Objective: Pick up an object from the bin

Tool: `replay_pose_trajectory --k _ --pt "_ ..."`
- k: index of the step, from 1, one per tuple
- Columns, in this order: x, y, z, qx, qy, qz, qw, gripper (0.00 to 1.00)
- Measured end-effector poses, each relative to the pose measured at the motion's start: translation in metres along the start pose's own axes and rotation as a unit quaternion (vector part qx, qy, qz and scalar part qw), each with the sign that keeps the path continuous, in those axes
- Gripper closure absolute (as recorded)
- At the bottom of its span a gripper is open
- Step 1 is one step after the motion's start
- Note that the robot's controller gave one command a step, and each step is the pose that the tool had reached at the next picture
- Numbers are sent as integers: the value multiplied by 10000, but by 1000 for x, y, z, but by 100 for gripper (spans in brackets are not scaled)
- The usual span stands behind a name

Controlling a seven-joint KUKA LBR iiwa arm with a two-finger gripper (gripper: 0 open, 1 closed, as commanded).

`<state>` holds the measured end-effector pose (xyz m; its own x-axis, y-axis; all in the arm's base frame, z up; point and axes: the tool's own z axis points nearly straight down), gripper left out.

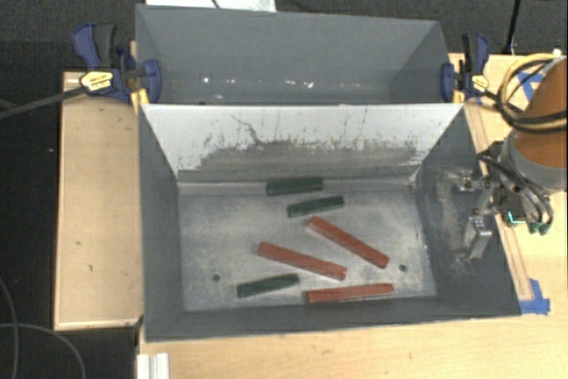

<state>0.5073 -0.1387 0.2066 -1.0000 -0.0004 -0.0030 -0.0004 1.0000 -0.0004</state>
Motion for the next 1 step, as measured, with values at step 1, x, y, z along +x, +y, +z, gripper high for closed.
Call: replay_pose_trajectory --k 1 --pt "0 0 0 0 1 -2 10000 0"
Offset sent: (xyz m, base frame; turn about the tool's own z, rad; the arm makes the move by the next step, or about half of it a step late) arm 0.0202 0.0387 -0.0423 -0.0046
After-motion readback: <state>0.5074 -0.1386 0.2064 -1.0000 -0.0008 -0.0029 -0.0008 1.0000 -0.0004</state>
